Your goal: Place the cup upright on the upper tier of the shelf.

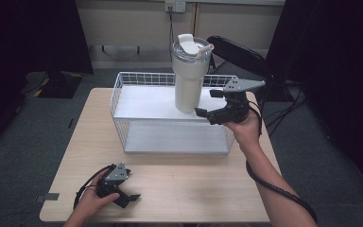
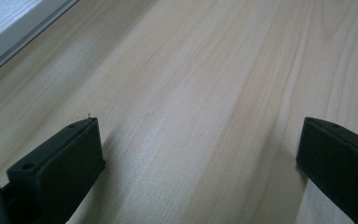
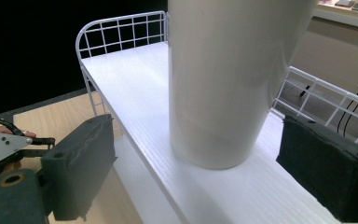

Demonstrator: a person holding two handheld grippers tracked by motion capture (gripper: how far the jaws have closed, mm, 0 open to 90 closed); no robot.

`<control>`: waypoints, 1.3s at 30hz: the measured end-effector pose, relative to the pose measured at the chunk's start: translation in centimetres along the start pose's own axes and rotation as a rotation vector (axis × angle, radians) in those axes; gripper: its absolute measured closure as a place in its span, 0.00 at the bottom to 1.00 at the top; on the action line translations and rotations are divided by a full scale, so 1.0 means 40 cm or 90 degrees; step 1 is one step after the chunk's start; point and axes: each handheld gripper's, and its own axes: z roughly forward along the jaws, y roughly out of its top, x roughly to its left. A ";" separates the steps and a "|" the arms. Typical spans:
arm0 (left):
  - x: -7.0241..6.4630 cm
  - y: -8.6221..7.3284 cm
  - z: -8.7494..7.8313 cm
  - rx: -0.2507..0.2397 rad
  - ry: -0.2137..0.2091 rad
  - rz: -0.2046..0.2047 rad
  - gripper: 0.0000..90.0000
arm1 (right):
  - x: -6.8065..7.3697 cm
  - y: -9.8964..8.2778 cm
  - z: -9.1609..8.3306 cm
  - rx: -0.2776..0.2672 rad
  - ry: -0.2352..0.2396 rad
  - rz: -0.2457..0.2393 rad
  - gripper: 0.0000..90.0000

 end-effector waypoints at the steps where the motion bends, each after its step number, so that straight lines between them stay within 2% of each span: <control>1: 0.000 0.000 0.000 0.000 0.000 0.000 0.00 | 0.001 -0.004 -0.006 -0.004 0.001 0.001 0.11; 5: 0.000 0.001 0.001 0.001 0.000 -0.001 0.00 | 0.006 -0.017 -0.022 -0.009 0.008 0.006 0.11; 20: 0.000 0.001 0.001 0.001 -0.001 -0.003 0.00 | 0.042 -0.071 -0.063 -0.014 0.039 -0.007 0.11; 22: 0.000 0.001 0.001 0.001 -0.001 -0.003 0.00 | 0.052 -0.088 -0.066 -0.007 0.042 -0.015 0.11; 26: 0.000 0.001 0.001 0.001 -0.002 -0.003 0.00 | 0.064 -0.131 -0.070 0.003 0.057 -0.010 0.11; 39: 0.000 0.001 0.001 0.001 -0.002 -0.003 0.00 | 0.075 -0.232 -0.091 0.030 0.063 0.000 0.11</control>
